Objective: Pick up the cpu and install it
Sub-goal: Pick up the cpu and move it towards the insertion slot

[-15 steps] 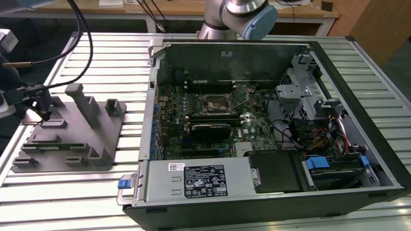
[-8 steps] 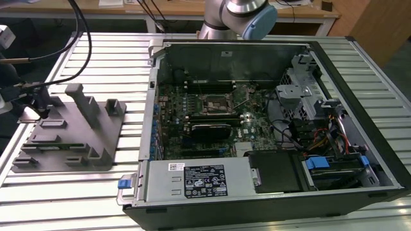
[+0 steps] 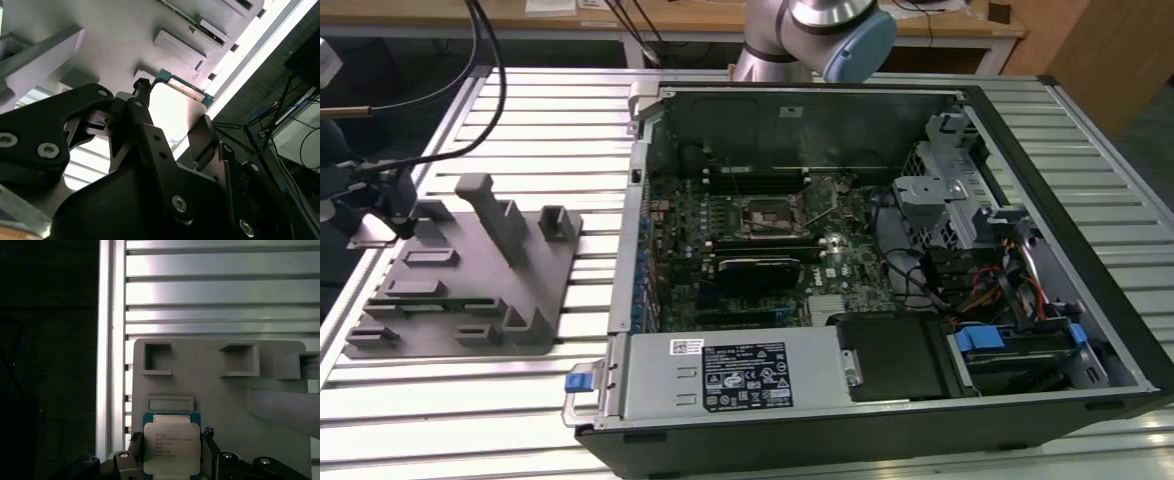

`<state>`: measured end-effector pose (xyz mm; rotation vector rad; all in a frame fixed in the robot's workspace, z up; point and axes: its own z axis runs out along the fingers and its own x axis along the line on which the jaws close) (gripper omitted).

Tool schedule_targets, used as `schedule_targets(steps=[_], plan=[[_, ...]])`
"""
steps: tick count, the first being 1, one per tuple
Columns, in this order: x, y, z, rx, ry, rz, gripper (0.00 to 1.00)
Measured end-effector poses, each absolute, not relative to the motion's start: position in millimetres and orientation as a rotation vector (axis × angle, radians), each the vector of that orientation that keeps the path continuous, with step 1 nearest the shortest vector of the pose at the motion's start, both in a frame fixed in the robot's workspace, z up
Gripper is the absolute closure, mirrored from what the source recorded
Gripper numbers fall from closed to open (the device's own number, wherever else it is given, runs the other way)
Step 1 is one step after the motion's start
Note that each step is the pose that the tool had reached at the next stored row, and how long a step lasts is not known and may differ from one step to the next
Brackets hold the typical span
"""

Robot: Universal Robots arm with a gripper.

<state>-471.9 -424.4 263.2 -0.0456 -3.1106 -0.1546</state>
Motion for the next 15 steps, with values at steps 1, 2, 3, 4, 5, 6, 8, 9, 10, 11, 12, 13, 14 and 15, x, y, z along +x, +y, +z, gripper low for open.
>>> schedule_targets(steps=[1, 2, 3, 4, 5, 6, 8, 9, 10, 11, 12, 13, 14, 15], plan=[[-472, -424, 265, -0.046, -3.111, -0.155, 0.45], [-472, -424, 266, -0.046, -3.111, -0.155, 0.45], [-472, -424, 268, -0.046, -3.111, -0.155, 0.45], [-472, -424, 270, -0.046, -3.111, -0.154, 0.45], [-472, -424, 271, -0.046, -3.111, -0.155, 0.45], [-472, -424, 273, -0.046, -3.111, -0.155, 0.45], [-472, -424, 275, -0.046, -3.111, -0.155, 0.45], [-472, -424, 277, -0.046, -3.111, -0.155, 0.45], [-472, -424, 279, -0.046, -3.111, -0.155, 0.45], [-472, -424, 281, -0.046, -3.111, -0.155, 0.45], [-472, -424, 282, -0.046, -3.111, -0.155, 0.45], [-472, -424, 284, -0.046, -3.111, -0.155, 0.45], [-472, -424, 286, -0.046, -3.111, -0.154, 0.45], [-472, -424, 288, -0.046, -3.111, -0.155, 0.45]])
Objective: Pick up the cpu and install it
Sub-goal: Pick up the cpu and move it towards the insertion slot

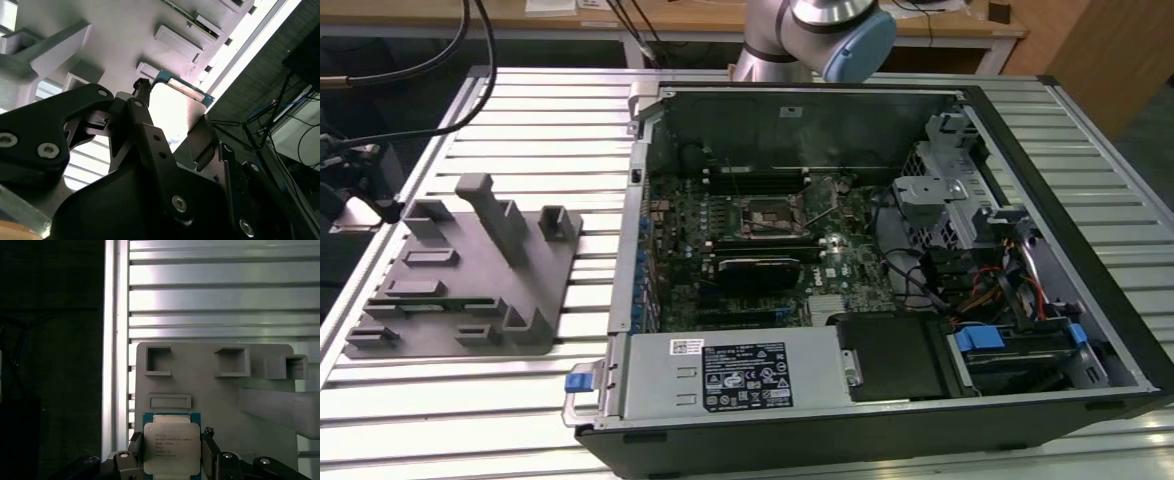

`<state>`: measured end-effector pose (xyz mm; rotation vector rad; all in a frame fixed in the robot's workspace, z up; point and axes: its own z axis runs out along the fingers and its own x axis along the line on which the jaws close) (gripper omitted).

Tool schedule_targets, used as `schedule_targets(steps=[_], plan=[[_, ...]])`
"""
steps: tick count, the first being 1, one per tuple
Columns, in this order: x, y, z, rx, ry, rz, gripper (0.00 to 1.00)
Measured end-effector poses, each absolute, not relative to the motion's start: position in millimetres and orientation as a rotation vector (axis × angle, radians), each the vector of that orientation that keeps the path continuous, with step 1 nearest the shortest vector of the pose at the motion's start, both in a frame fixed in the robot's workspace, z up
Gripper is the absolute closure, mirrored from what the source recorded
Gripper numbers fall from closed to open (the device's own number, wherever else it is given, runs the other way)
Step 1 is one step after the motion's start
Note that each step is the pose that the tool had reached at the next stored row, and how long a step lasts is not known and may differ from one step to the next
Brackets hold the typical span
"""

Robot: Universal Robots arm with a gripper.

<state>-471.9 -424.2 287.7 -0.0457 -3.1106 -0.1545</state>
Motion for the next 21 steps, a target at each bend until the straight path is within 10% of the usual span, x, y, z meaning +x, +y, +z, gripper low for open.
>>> schedule_targets(steps=[21], plan=[[-472, -424, 323, -0.046, -3.111, -0.154, 0.45]])
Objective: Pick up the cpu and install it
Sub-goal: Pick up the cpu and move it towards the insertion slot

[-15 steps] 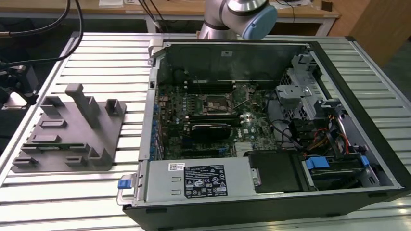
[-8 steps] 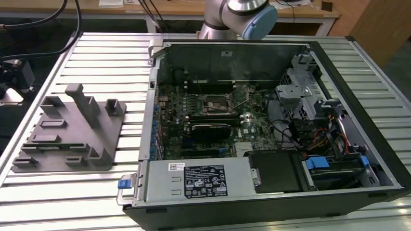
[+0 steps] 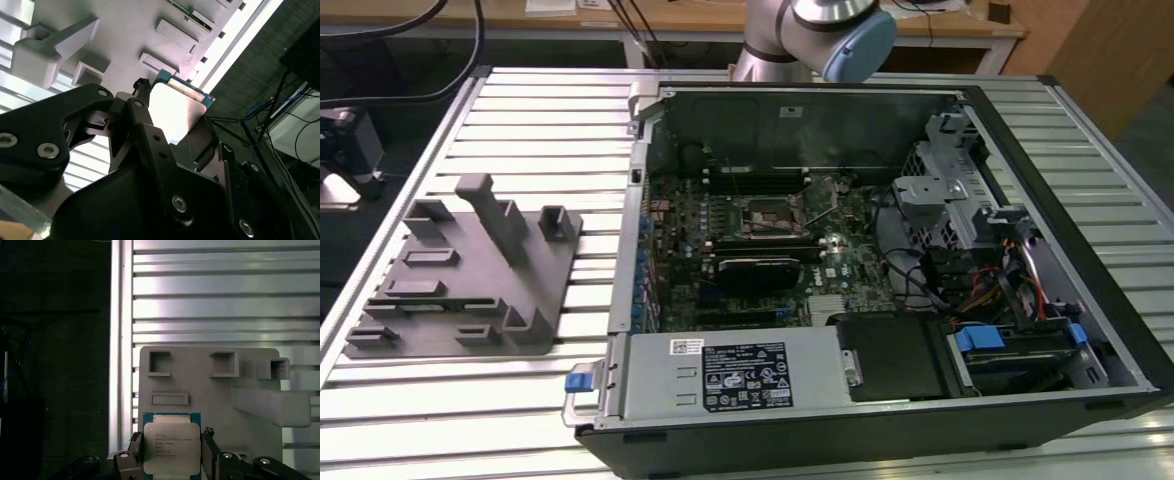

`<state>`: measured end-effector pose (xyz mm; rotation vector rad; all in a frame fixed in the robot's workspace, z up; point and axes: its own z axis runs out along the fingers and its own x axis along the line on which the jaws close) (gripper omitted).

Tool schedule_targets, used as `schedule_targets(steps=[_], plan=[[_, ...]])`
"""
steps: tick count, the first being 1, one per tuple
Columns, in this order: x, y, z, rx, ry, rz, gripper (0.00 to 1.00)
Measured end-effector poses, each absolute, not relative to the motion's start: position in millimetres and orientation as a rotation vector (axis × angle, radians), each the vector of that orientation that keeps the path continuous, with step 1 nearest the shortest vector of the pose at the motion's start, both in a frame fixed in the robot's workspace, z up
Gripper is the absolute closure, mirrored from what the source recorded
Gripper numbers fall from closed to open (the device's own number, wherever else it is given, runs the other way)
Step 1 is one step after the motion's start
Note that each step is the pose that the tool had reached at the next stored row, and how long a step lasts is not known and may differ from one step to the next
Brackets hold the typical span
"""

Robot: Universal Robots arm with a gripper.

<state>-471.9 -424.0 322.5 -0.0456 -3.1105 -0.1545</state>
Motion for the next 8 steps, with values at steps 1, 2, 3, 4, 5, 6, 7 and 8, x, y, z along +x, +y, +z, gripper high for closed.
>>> schedule_targets(steps=[1, 2, 3, 4, 5, 6, 7, 8], plan=[[-472, -424, 324, -0.046, -3.111, -0.154, 0.45], [-472, -424, 326, -0.046, -3.111, -0.155, 0.45], [-472, -424, 327, -0.046, -3.111, -0.155, 0.45], [-472, -424, 329, -0.046, -3.111, -0.155, 0.45], [-472, -424, 331, -0.046, -3.111, -0.155, 0.45], [-472, -424, 333, -0.046, -3.111, -0.155, 0.45], [-472, -424, 334, -0.046, -3.111, -0.155, 0.45], [-472, -424, 336, -0.046, -3.111, -0.155, 0.45]])
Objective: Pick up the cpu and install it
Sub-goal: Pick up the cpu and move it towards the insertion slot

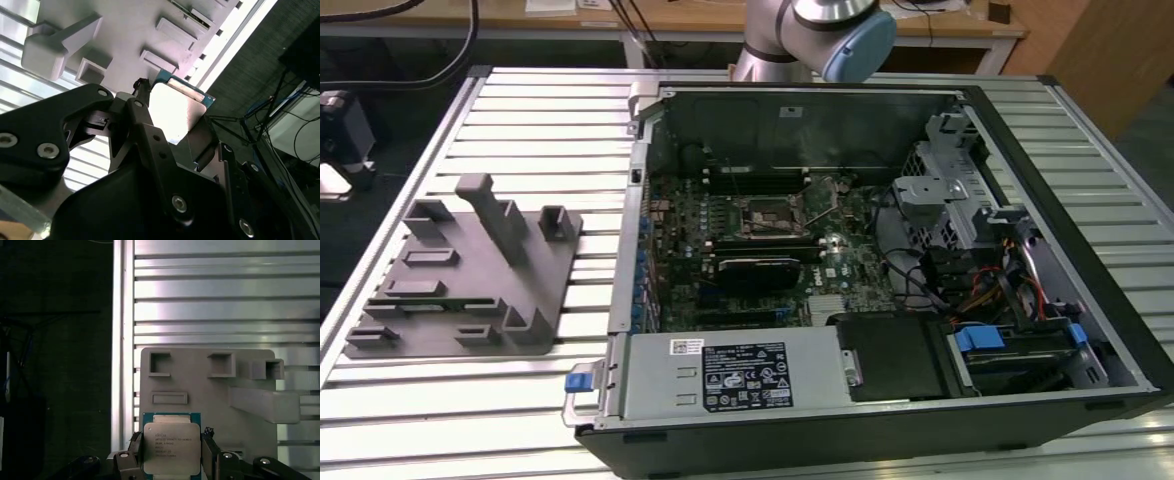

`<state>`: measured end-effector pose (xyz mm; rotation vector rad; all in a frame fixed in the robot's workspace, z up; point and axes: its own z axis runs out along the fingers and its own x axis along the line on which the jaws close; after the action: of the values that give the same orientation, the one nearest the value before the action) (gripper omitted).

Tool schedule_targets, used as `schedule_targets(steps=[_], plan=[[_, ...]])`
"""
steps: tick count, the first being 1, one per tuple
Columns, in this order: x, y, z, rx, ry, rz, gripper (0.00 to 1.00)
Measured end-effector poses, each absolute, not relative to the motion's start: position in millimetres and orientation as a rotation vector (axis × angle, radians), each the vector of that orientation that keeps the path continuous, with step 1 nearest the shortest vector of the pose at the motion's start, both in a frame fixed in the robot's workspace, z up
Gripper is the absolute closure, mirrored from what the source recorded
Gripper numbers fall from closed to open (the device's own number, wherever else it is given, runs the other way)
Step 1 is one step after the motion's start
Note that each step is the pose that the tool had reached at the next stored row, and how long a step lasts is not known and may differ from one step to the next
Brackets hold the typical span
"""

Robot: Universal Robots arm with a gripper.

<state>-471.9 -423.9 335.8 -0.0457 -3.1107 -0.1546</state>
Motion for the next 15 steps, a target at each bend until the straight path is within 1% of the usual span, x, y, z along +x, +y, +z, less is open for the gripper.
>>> schedule_targets(steps=[15], plan=[[-472, -424, 362, -0.046, -3.111, -0.155, 0.45]])
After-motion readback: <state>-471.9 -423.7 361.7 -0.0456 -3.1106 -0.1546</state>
